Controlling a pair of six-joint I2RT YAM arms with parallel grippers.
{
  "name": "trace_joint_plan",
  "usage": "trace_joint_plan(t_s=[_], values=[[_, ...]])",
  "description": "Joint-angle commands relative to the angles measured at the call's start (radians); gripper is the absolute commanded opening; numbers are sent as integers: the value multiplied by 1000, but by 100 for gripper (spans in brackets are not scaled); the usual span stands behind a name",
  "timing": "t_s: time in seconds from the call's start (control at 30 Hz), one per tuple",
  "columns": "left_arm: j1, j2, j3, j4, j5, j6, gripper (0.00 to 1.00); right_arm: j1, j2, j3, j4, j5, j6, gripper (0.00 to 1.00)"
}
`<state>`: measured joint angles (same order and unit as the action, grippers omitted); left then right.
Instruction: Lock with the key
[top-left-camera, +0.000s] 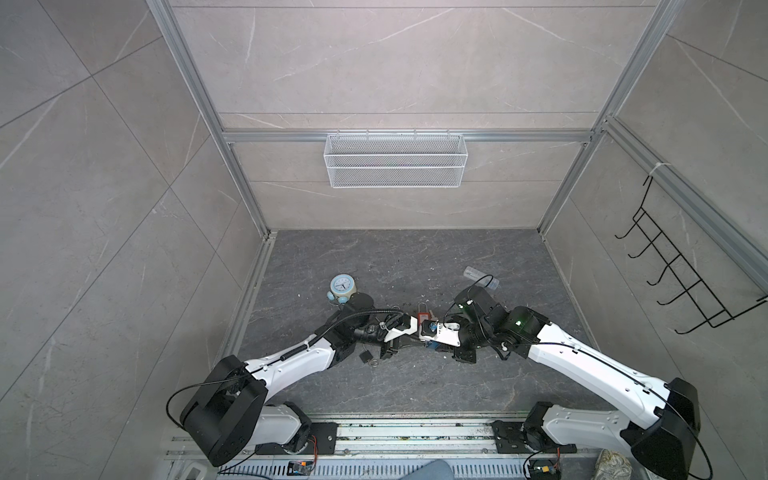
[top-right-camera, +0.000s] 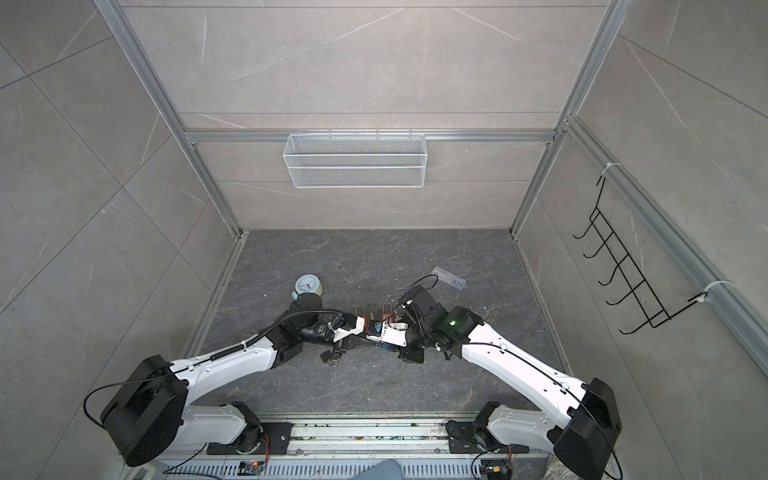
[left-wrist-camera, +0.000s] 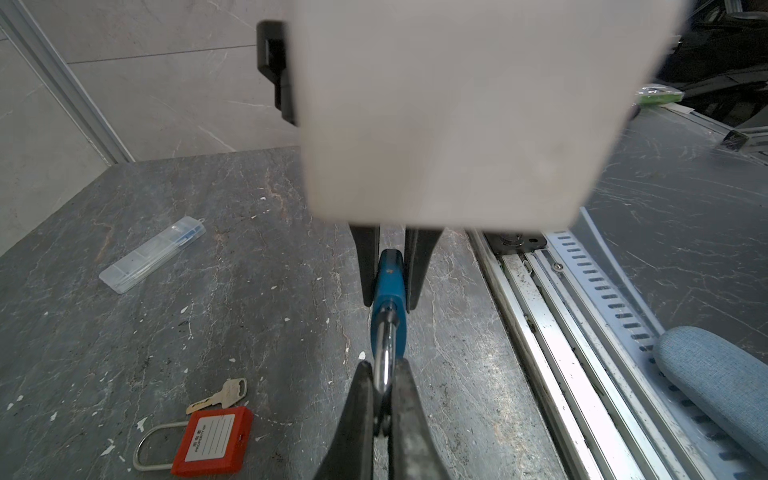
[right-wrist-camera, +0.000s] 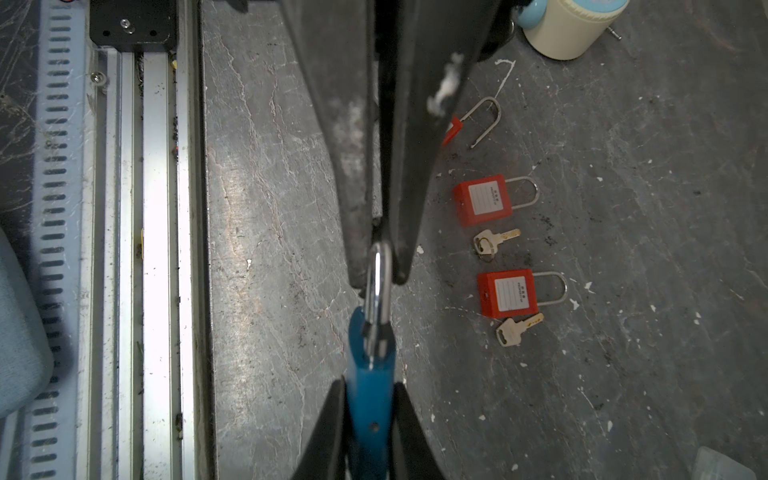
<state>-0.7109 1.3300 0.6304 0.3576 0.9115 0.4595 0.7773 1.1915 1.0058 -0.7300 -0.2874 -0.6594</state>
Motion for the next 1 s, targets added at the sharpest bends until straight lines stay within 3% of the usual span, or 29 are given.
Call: trace_joint_plan(t_s=[0.0, 0.2, 0.3, 0.47, 0.63, 0.8, 0.97], values=[[-36, 32, 18, 76, 98, -72, 0, 20, -30, 24, 357, -115, -23, 0], [-36, 42, 32, 51, 103, -60, 0, 20, -33, 27, 330, -92, -52, 0], [-40, 33, 29, 41, 75, -28, 0, 20, -31, 50, 256, -165, -78, 0], [-83, -7, 37, -41, -30, 125, 0, 16, 14, 137, 90, -256, -89, 0], [-100, -24, 28, -40, -81, 178, 0, -9, 14, 148, 100, -315, -80, 0], [-108, -27, 26, -35, -83, 170, 0, -13, 21, 151, 163, -345, -67, 0], [-108, 9, 22, 53, -32, 52, 0, -14, 27, 116, 281, -271, -60, 0]])
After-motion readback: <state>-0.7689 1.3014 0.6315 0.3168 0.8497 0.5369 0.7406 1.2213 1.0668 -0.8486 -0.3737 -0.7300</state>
